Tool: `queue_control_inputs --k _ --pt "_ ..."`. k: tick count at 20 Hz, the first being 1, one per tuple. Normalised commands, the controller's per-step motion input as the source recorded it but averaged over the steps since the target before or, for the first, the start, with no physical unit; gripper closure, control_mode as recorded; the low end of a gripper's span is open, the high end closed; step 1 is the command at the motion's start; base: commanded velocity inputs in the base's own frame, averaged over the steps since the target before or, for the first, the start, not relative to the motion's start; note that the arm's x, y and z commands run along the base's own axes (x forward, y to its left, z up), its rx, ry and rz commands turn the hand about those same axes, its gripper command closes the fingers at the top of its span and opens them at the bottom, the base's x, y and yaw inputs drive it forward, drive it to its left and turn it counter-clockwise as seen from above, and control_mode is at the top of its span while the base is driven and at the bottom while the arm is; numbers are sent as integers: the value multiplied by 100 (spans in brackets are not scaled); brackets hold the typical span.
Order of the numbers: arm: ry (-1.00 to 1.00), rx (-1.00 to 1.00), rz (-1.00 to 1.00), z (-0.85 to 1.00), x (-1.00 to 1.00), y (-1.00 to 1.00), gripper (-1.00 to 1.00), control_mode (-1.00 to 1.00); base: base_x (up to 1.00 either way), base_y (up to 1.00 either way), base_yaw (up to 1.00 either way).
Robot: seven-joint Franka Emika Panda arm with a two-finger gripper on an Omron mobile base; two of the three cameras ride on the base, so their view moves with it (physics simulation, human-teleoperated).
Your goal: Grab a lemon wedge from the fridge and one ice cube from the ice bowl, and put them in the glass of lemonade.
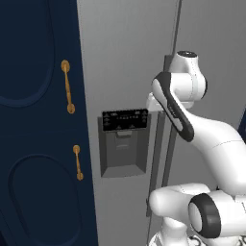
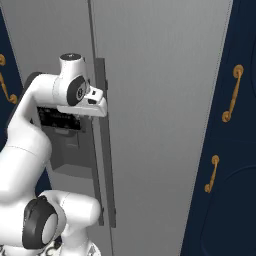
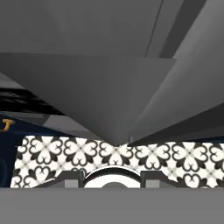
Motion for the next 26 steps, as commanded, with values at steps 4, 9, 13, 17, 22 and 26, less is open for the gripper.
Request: queue_control_inputs --k 4,9,13,17,22,26 --pt "6 0 -8 -6 -43 -24 -100 -100 0 0 0" --pt "-4 1 -9 -20 -98 -25 -100 -100 0 0 0" --pt "-10 0 0 -13 -100 4 -100 -100 0 0 0" --pt "0 0 0 -4 -77 0 -100 -100 0 0 0" --pt "0 0 0 0 0 0 -100 100 -78 -24 0" --pt "0 0 0 0 0 0 -100 100 -93 -28 0"
